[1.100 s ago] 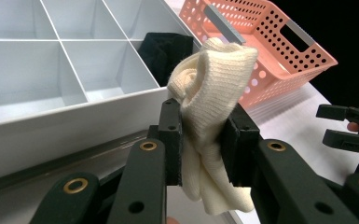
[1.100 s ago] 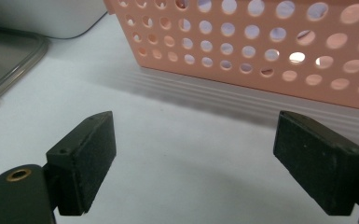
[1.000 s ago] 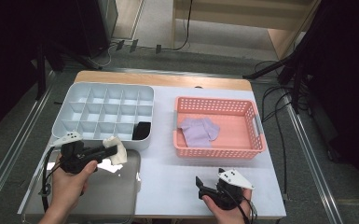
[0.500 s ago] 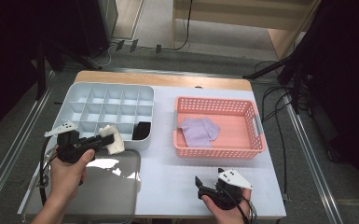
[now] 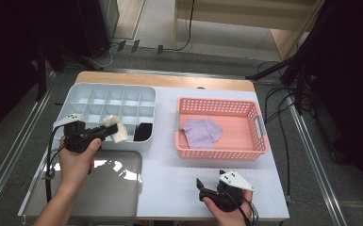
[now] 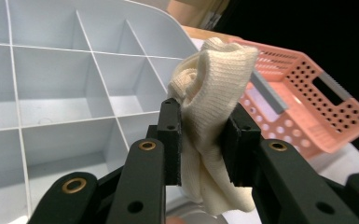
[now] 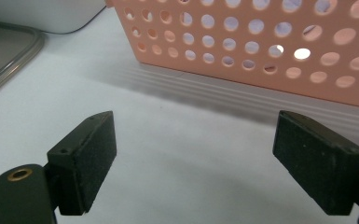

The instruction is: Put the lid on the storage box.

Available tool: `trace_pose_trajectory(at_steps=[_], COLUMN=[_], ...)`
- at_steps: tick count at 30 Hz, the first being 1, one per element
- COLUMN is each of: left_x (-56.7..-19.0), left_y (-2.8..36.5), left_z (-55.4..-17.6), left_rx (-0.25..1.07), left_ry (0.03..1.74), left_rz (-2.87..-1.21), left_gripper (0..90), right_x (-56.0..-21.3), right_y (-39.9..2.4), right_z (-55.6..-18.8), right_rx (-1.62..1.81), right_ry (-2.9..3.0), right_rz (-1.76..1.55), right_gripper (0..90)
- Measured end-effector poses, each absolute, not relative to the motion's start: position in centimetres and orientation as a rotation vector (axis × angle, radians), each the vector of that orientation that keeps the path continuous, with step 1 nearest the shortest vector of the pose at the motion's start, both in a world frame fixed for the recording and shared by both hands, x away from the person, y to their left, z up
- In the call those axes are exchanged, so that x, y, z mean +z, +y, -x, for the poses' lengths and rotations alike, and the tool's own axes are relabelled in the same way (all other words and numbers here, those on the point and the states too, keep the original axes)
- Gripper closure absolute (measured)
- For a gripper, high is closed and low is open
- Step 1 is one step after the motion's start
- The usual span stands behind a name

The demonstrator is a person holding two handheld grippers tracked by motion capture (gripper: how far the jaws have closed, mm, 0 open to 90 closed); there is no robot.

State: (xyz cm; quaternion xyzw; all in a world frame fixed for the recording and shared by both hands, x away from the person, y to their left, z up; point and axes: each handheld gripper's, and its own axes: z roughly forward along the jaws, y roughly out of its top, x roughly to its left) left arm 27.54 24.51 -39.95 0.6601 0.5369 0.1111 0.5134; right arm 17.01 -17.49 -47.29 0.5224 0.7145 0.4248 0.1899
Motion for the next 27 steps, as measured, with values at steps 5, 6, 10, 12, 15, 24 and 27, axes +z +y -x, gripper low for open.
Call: trace_pose_trajectory(at_steps=[5,6,10,12,15,24,27], left_x=[-41.1,-41.3,-42.0,-42.1,-42.0,-42.3,-43.0], left_y=[24.0,23.8,23.1,22.9,22.9,22.8,22.7], left_z=[-28.7,-28.8,-29.0,-28.9,-28.8,-28.4,-28.8], left_rx=[0.288,0.282,0.289,0.290,0.284,0.285,0.239], left_ry=[1.340,1.348,1.381,1.388,1.372,1.401,1.415], left_rz=[-1.598,-1.602,-1.632,-1.630,-1.645,-1.711,-1.727], left_gripper=[70.8,70.7,70.0,70.0,70.7,69.9,68.5], right_x=[-47.3,-47.3,-47.4,-47.5,-47.6,-47.9,-47.9], right_y=[-17.6,-17.6,-17.6,-17.6,-17.5,-17.4,-17.3], right_z=[-17.0,-17.0,-16.9,-16.9,-16.8,-16.9,-16.9], right_rx=[1.194,1.193,1.190,1.188,1.189,1.176,1.172], right_ry=[2.007,2.006,2.007,2.010,2.012,2.015,2.023], right_rz=[-1.468,-1.470,-1.476,-1.477,-1.474,-1.488,-1.491], right_gripper=[13.9,13.9,14.0,14.1,14.2,14.9,15.0])
